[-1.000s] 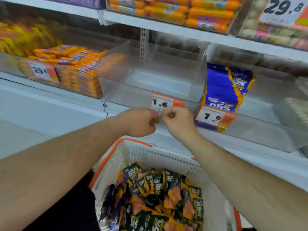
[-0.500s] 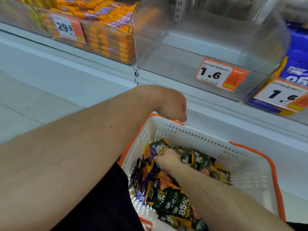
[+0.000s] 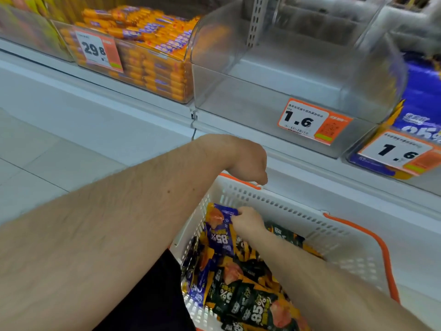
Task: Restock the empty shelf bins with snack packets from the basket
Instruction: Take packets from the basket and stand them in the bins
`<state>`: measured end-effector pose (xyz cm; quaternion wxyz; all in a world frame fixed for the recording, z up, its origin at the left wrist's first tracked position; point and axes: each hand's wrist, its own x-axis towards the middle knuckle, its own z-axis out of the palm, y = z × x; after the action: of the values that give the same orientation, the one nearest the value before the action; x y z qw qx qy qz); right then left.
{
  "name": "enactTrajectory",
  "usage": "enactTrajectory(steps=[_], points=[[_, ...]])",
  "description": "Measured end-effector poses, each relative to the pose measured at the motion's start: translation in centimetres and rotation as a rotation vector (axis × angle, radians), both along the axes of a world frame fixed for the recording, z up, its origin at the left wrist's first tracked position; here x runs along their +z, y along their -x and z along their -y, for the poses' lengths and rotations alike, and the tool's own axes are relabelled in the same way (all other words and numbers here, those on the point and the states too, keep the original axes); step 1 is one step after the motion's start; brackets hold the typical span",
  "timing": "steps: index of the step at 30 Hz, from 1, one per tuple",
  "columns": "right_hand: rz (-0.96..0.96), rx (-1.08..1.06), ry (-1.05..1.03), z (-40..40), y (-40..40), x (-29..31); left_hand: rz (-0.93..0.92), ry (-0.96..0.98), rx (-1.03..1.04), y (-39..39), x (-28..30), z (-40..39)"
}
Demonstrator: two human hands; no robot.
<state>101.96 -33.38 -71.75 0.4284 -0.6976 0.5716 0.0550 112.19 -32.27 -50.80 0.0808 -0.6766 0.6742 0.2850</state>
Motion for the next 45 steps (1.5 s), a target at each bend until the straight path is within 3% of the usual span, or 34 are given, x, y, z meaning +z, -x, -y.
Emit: enactTrajectory(steps=[7,11,17,23,25,30,32,35,38,40,45], points=[[0.166,0.014,0.014,4.5,7.4,10.3,-0.09,0.017,0.056,1.2,-1.6,0.2],[0.085,0.252,0.075,5.9,11.3,15.8,-0.35,0.077,0.153,3.9,-2.9,-0.2],[0.116,0.301,0.096,5.6,15.7,20.7,-0.644,0.165,0.253,8.0,-3.3,-0.7],[0.14,0.316,0.282,5.9,19.4,25.0,-1.024,0.134,0.404,11.3,-1.8,-0.2],[0.197,0.229,0.391,6.1,21.1,26.3,-1.126,0.193,0.474,12.2,-1.2,0.0],[0.487,-0.363,0.635,7.1,25.1,27.2,-1.436,0.362,0.661,14.1,-0.2,1.3],[0.599,-0.464,0.53,7.1,26.0,27.2,-1.569,0.378,0.722,15.3,0.5,1.8],[0.817,-0.473,0.176,6.4,26.4,26.7,-1.725,0.329,0.746,17.3,1.8,2.4],[0.99,-0.512,-0.003,6.3,26.2,26.4,-1.731,0.319,0.75,19.1,2.5,3.2],[1.029,-0.606,-0.039,6.8,26.2,26.6,-1.601,0.397,0.732,19.9,3.0,3.8],[1.015,-0.787,0.033,10.2,28.2,28.1,-1.037,0.982,0.693,18.8,5.3,7.0]])
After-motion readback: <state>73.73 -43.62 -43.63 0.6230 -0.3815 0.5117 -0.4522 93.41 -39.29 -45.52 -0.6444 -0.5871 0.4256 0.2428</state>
